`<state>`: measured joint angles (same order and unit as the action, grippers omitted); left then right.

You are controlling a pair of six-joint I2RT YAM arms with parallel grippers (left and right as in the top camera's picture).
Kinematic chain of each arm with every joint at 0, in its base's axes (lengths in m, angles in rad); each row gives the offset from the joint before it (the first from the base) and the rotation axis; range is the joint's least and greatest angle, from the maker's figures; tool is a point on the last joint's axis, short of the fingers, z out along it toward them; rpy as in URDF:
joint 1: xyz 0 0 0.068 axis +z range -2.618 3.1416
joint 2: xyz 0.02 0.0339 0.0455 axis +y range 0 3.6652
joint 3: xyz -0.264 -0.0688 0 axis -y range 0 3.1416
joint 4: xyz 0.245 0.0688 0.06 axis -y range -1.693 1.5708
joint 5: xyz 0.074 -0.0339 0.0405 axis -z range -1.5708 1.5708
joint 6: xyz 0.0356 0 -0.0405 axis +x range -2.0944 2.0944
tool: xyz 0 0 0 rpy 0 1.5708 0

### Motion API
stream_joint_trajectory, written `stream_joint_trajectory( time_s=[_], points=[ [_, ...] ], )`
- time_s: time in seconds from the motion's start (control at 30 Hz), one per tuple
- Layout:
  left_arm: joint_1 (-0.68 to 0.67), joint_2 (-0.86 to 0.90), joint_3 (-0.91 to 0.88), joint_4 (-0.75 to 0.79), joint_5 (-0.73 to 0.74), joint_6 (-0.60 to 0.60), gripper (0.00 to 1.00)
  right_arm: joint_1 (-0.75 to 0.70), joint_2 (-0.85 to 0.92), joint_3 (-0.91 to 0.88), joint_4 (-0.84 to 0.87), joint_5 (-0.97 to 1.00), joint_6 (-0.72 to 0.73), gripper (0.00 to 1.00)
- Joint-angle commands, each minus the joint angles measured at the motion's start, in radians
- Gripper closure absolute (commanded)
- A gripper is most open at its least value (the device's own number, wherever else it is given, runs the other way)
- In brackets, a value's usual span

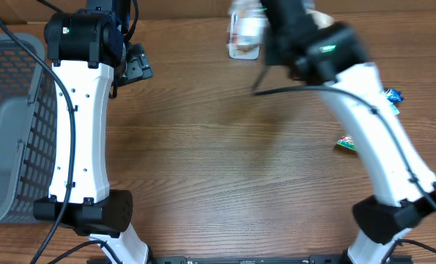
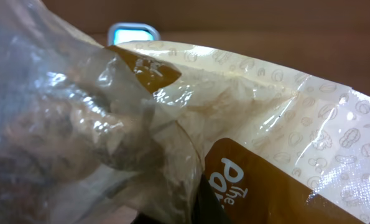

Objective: Scan the item barcode
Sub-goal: 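Carry the bread bag right and drop it on the snack pile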

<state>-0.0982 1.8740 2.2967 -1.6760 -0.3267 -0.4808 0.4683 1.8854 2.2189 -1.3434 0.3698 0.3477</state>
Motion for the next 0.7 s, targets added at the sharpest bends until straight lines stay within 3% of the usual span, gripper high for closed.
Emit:
stream_joint_trajectory(
  time_s=[0.0,0.23,0.6,0.67],
  points=[
    [-0.007,0.006,-0.004,0.001,-0.013,-0.017,0.0,-0.141,0.006,0.004,-0.107,-0.103,0.142,0.96],
    [-0.007,0.006,-0.004,0.001,-0.013,-0.017,0.0,-0.438,0.013,-0.147,-0.158,-0.103,0.161,0.93],
    [-0.007,0.006,-0.004,0.001,-0.013,-0.017,0.0,-0.771,0.013,-0.625,0.112,-0.21,0.206,0.96],
    [-0.007,0.006,-0.004,0.001,-0.013,-0.017,0.0,-0.803,0.013,-0.692,0.157,-0.245,0.206,0.92]
  ],
)
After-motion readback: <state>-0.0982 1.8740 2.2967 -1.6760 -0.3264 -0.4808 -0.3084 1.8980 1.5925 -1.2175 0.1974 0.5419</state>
